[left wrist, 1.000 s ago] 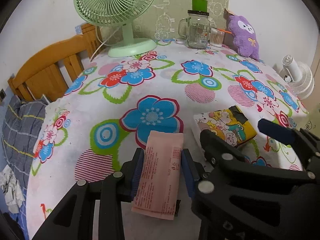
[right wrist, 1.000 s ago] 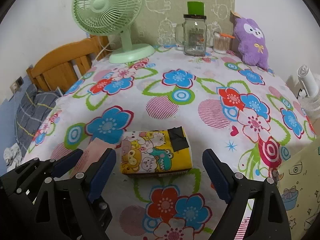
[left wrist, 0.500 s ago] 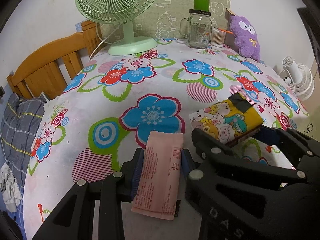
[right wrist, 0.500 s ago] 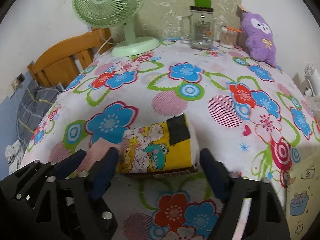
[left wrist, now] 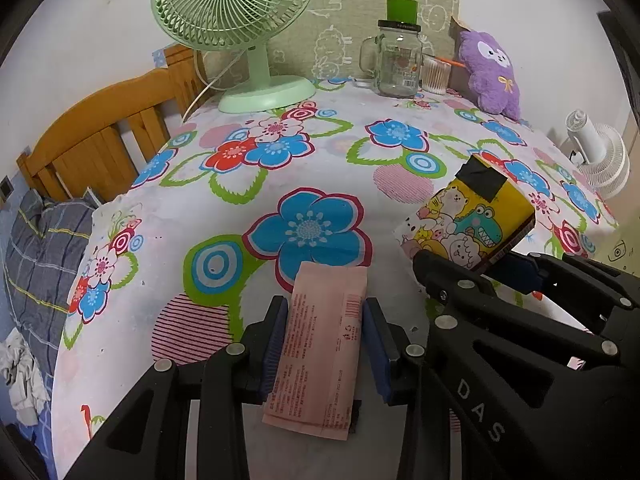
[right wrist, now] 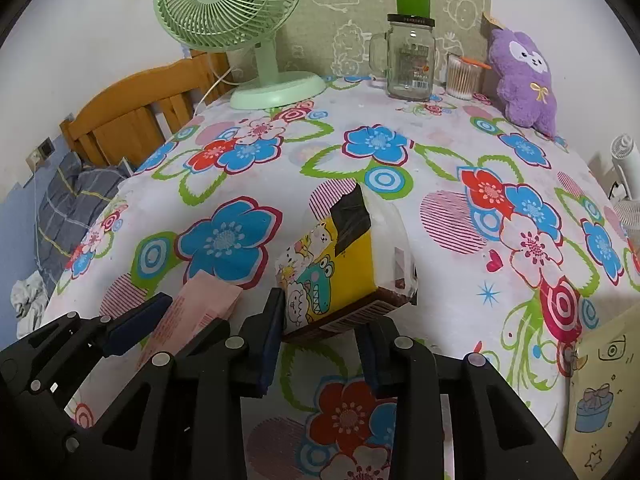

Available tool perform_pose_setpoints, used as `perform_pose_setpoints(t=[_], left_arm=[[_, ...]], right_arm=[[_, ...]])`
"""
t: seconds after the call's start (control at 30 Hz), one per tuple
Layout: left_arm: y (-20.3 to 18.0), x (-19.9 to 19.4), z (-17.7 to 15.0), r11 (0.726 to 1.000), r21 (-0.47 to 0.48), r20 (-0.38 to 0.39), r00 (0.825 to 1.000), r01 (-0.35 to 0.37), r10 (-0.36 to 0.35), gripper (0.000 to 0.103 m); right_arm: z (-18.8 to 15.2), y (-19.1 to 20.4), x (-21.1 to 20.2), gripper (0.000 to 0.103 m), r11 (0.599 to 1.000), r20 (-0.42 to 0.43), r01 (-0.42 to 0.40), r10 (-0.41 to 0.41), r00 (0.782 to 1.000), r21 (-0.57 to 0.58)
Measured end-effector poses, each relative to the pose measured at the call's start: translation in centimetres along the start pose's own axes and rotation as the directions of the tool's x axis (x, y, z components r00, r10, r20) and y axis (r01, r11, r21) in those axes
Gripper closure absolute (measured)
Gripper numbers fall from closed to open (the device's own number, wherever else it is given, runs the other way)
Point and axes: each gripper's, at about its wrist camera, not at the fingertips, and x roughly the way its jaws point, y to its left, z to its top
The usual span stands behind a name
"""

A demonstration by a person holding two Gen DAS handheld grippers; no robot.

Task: Organize soft objects
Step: 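Lift the pink packet and yellow tissue pack and carry them over the paper box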

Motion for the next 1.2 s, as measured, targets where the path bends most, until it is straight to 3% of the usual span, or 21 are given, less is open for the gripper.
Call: perform_pose_setpoints(t=[0.37,1.2], left_arm=[[-0.6,-1.2,-0.1,1.0,0.004,0.024,1.0,-0.004,0.004,0.065],[-4.2,-7.6,-0.9,1.0,0.012,0.113,0.994,0.001,-0.003,0.065]], right_arm=[[-0.4,-0.2,-1.8,0.08,1.0,0.031,-0.009,0.009,0.999,0.001],[-2.2,-2.3,-9.8,0.081,1.0,0.112,0.0,-0.002,0.994,0.021]])
